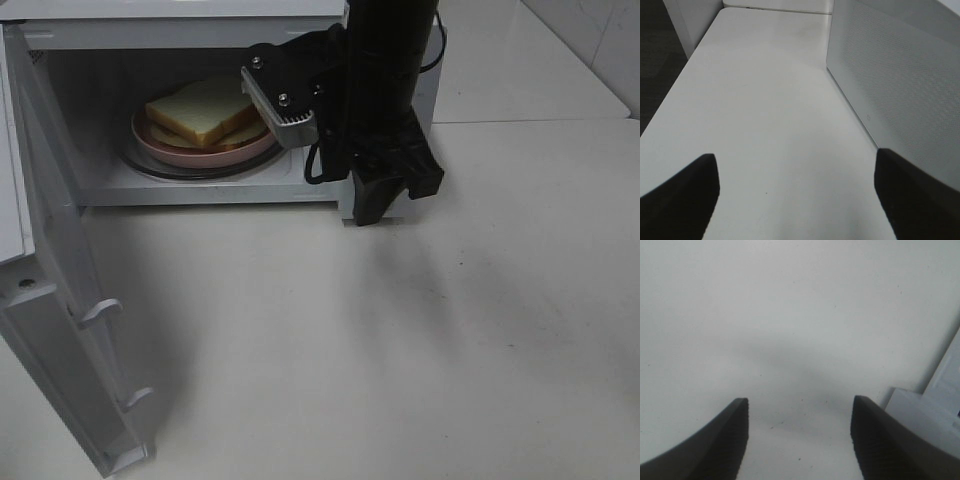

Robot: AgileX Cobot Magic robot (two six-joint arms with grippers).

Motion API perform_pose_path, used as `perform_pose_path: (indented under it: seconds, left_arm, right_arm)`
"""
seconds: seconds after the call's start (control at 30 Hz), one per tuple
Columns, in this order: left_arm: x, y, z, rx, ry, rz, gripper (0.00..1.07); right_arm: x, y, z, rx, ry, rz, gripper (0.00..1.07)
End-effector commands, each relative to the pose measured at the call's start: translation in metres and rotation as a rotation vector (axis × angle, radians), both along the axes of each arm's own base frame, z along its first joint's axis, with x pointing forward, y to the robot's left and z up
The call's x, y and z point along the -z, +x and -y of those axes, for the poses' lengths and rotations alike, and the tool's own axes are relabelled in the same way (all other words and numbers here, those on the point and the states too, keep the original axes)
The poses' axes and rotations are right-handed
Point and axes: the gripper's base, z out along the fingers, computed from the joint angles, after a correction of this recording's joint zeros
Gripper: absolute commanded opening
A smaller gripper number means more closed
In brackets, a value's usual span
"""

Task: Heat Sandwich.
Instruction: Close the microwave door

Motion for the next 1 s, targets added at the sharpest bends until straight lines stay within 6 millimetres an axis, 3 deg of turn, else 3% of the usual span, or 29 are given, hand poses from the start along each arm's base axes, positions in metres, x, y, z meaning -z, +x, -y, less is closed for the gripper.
perform_pose_path:
  seconds: [0.03,0.37,0.5,0.53,0.6,0.67,0.77,0.87,0.9,1.0]
  left_arm:
    - [0.000,-0.002,0.000,0.003,-0.001,0.026,0.80]
    - [0.000,-0.002,0.000,0.003,-0.001,0.026,0.80]
    - [0.000,-0.002,0.000,0.003,-0.001,0.026,0.80]
    - [0.000,-0.002,0.000,0.003,-0.001,0.026,0.80]
    - [0.000,-0.002,0.000,0.003,-0.001,0.026,0.80]
    - [0.000,-0.002,0.000,0.003,-0.001,0.026,0.80]
    - [0.000,-0.002,0.000,0.003,-0.001,0.026,0.80]
    - [0.000,-0.002,0.000,0.003,-0.001,0.026,0.80]
    - [0.000,-0.002,0.000,0.003,-0.001,0.026,0.80]
    - [0.000,-0.002,0.000,0.003,-0.001,0.026,0.80]
  right_arm:
    - [-0.012,-0.014,0.014,0.111,-0.035,-0.003,0.59]
    - [-0.049,-0.044,0.048,0.501,-0.016,0.089,0.59]
    - [-0.058,-0.045,0.063,0.675,0.003,0.115,0.59]
    - [-0.064,-0.042,0.075,0.829,0.034,0.117,0.59]
    - [-0.068,-0.040,0.083,0.915,0.053,0.116,0.60]
    - [-0.074,-0.034,0.103,1.124,0.096,0.105,0.60]
    - [-0.076,-0.030,0.115,1.211,0.111,0.097,0.60]
    - [-0.072,-0.023,0.146,1.376,0.106,0.086,0.60]
    - [-0.072,-0.023,0.146,1.376,0.106,0.086,0.60]
    - [-0.067,-0.021,0.182,1.547,0.090,0.075,0.60]
